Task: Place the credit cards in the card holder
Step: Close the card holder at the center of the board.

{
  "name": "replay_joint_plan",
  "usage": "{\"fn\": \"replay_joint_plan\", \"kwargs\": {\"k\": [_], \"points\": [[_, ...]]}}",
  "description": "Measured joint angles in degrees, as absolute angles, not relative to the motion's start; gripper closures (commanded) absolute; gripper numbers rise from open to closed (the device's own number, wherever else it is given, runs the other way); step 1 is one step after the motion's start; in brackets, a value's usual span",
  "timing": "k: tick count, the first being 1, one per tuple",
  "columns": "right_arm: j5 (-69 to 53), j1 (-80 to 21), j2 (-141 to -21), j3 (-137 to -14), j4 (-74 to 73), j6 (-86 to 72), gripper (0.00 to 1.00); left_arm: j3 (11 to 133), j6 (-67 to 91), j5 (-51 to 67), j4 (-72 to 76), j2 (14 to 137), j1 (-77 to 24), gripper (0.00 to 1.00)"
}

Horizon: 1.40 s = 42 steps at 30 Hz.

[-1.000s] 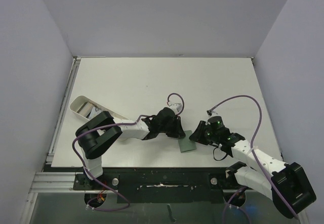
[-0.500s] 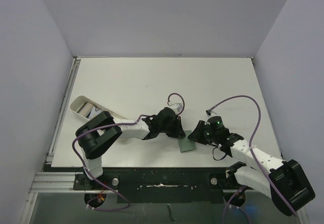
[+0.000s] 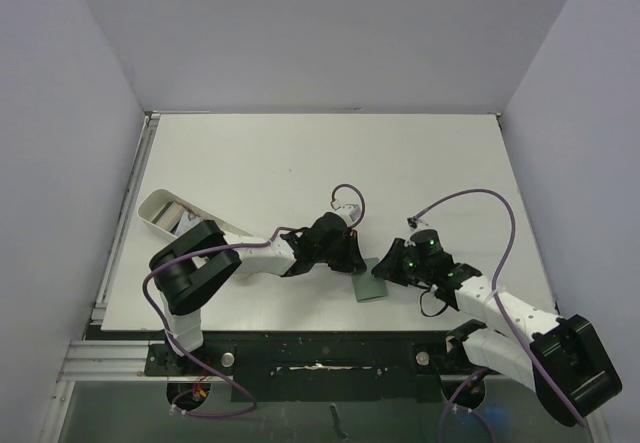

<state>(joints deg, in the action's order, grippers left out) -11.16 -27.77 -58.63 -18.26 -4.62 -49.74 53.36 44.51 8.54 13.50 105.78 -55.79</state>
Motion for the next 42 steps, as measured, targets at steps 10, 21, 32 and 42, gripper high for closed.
{"fn": "replay_joint_plan", "kwargs": {"k": [10,21,32,42], "points": [[-11.2,-27.8,-57.2,-18.3,-5.6,-49.7,0.85,53.4,44.5,8.5,13.5,105.8,-55.8,1.0],[-9.8,-27.9,-56.8,-18.3,-7.8,-49.4,0.81,53.4,44.6,8.5,13.5,105.8,-55.8,1.0],[-9.2,-27.9,-55.7,-18.3,-9.3,-48.4,0.83,53.4,44.6,8.4,13.5,105.8,-55.8,1.0],[-10.1,-28.8,-57.3,-18.2,-6.8,-48.7,0.85,53.4,44.6,8.4,13.5,105.8,-55.8,1.0]]}}
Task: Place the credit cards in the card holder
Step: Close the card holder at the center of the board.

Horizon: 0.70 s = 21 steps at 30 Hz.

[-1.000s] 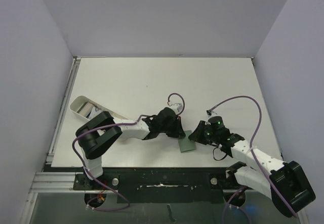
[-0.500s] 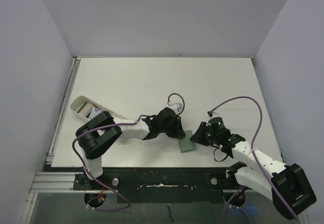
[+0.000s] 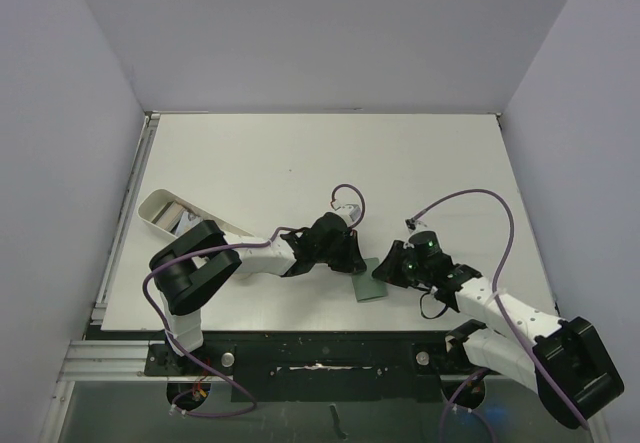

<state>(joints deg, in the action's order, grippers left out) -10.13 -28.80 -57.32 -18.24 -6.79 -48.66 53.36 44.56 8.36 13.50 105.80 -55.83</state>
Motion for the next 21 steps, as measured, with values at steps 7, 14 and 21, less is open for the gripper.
{"fn": "replay_joint_plan", "kwargs": {"k": [7,14,21], "points": [[-9.7,-29.9,-58.4,-18.2,-5.7,-48.9,0.86,53.4,44.6,8.4,13.5,105.8,-55.8,1.0],[-6.3,-32.0,-59.1,-19.6,-7.4,-48.9,0.9,53.4,44.5,8.3,13.5,105.8,-55.8,1.0],[-2.0,-34.8,-61.6,-23.0,-11.4,-48.8,0.9,53.4,44.5,8.4,13.4,105.8,-55.8,1.0]]}}
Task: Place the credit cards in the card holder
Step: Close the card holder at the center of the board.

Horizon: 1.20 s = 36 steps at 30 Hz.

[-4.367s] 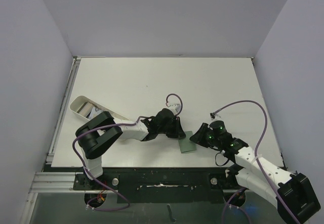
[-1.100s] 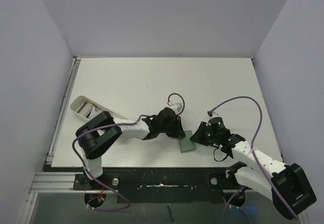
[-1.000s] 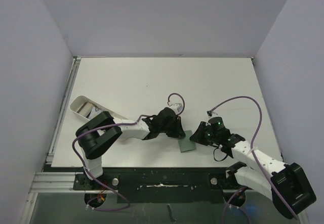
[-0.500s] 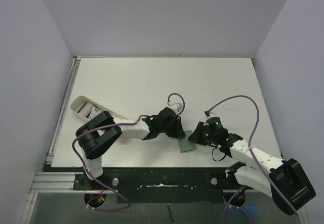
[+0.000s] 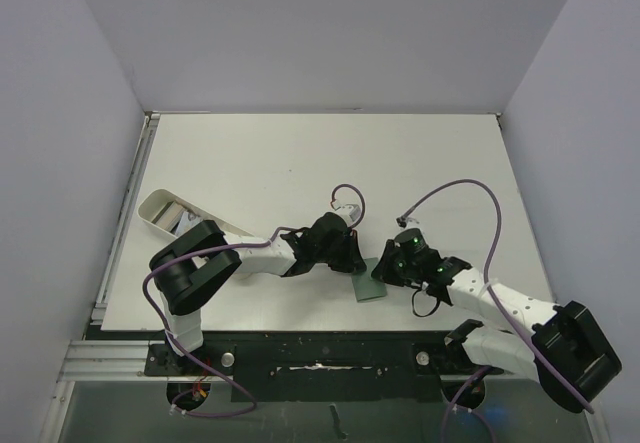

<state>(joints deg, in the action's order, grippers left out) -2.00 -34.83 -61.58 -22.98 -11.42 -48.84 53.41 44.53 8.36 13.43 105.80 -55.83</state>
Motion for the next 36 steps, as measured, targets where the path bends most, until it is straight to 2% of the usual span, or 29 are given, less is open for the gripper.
{"fn": "replay_joint_plan", "kwargs": {"k": [19,21,29,32,34,36], "points": [[11.9,-44.3,-66.7,-27.0,-14.9,-52.3,0.92,53.4,45.2,8.2,13.4,105.8,-55.7,1.0],[12.6,-44.8,-66.7,-27.3,-15.3,-52.5,0.91,53.4,45.4,8.1,13.3,105.7,-55.7,0.96],[13.6,-45.8,-65.1,-30.5,-22.1,-51.5,0.69,53.4,45.5,5.5,8.3,101.5,-55.0,0.73],[15.0,-45.8,-61.7,-32.8,-25.5,-51.0,0.55,53.3,44.8,3.7,5.8,97.1,-54.2,0.61],[16.3,-45.8,-58.2,-34.7,-27.2,-50.8,0.45,53.3,44.2,2.5,4.3,93.1,-53.6,0.39],[17.5,-45.9,-54.7,-36.1,-28.3,-50.8,0.29,53.3,43.0,1.4,2.6,88.6,-53.1,0.34]]}}
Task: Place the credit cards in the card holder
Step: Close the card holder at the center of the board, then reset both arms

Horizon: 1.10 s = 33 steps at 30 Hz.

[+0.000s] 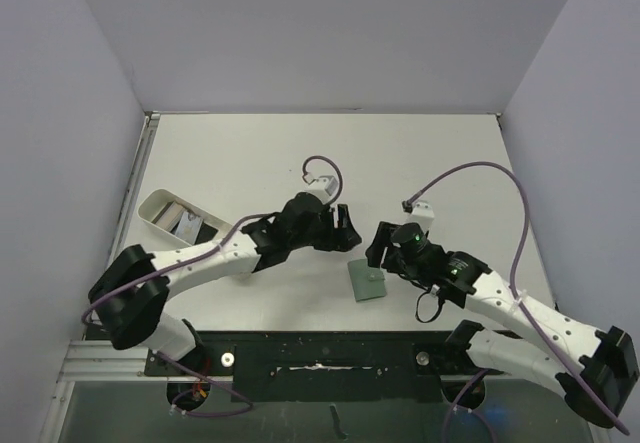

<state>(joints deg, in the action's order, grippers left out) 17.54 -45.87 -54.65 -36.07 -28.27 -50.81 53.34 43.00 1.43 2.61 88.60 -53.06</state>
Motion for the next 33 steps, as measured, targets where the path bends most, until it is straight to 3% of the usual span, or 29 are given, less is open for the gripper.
{"fn": "replay_joint_plan", "kwargs": {"k": [4,5,12,20,33], "points": [[19.7,-45.8,-47.9,-39.3,-31.3,-50.1,0.03,53.6,40.8,-1.4,-1.8,79.3,-52.5,0.3],[20.4,-45.8,-46.5,-40.4,-32.5,-49.8,0.01,53.9,39.9,-2.3,-3.1,76.8,-52.5,0.3],[27.0,-45.8,-40.9,-51.3,-40.3,-48.8,0.03,54.8,35.3,-6.1,-8.3,60.1,-52.4,0.22],[31.3,-45.8,-33.8,-51.2,-41.7,-50.3,0.02,49.1,35.3,-7.7,-8.1,42.7,-52.3,0.17],[32.4,-45.9,-31.6,-47.6,-43.9,-53.7,0.02,40.7,39.9,-10.3,-8.8,39.8,-52.3,0.17]]}}
